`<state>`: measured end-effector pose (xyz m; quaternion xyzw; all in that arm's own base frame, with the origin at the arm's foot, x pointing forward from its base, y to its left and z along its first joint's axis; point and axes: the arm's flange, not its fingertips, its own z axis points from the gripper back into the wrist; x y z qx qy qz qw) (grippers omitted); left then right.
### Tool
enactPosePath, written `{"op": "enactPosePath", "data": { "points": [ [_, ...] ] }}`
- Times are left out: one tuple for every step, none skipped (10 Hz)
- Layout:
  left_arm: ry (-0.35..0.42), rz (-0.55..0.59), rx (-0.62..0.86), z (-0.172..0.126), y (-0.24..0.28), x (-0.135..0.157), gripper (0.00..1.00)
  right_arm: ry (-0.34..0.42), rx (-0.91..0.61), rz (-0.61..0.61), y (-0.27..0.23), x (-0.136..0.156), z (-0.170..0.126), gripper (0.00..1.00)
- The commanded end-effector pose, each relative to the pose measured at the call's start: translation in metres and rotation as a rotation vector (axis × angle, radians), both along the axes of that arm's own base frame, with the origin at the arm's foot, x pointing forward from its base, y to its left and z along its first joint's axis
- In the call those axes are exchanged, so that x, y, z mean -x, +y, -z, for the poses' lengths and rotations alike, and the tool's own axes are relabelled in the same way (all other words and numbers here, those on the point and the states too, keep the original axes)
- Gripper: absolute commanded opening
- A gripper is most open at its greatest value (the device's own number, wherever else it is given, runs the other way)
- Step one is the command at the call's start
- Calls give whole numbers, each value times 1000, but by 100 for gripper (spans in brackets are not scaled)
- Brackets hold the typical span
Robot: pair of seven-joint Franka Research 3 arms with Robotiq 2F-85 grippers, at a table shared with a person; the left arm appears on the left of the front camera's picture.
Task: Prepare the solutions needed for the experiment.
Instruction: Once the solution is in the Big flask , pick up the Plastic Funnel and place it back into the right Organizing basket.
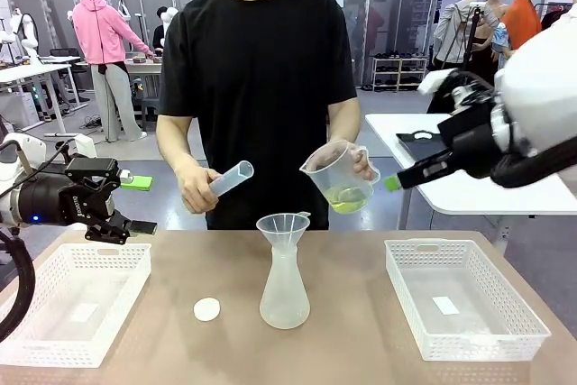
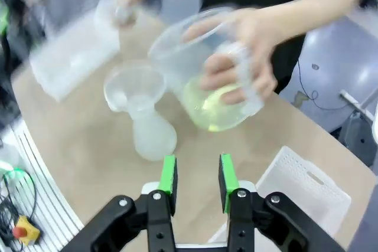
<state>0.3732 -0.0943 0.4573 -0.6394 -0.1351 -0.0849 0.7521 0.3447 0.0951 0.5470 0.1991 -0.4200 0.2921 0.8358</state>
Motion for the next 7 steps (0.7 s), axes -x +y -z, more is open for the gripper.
{"op": "enactPosePath", "data": {
  "points": [
    [-1, 7, 16, -1, 0, 0, 100, -14, -89, 106, -8, 40, 39, 38],
    [-1, 7, 16, -1, 0, 0, 100, -101, -1, -60, 2, 39, 36, 38],
    [-1, 7, 16, -1, 0, 0, 100, 5, -78, 52, -7, -1, -2, 38],
    [-1, 7, 16, -1, 0, 0, 100, 5, -78, 52, -7, -1, -2, 38],
    [-1, 7, 16, -1, 0, 0, 100, 5, -78, 52, -7, -1, -2, 38],
    [-1, 7, 16, -1, 0, 0, 100, 5, -78, 52, -7, -1, -2, 38],
    [-1, 7, 16, -1, 0, 0, 100, -16, -70, 26, -8, -1, -2, 38]
  ]
}}
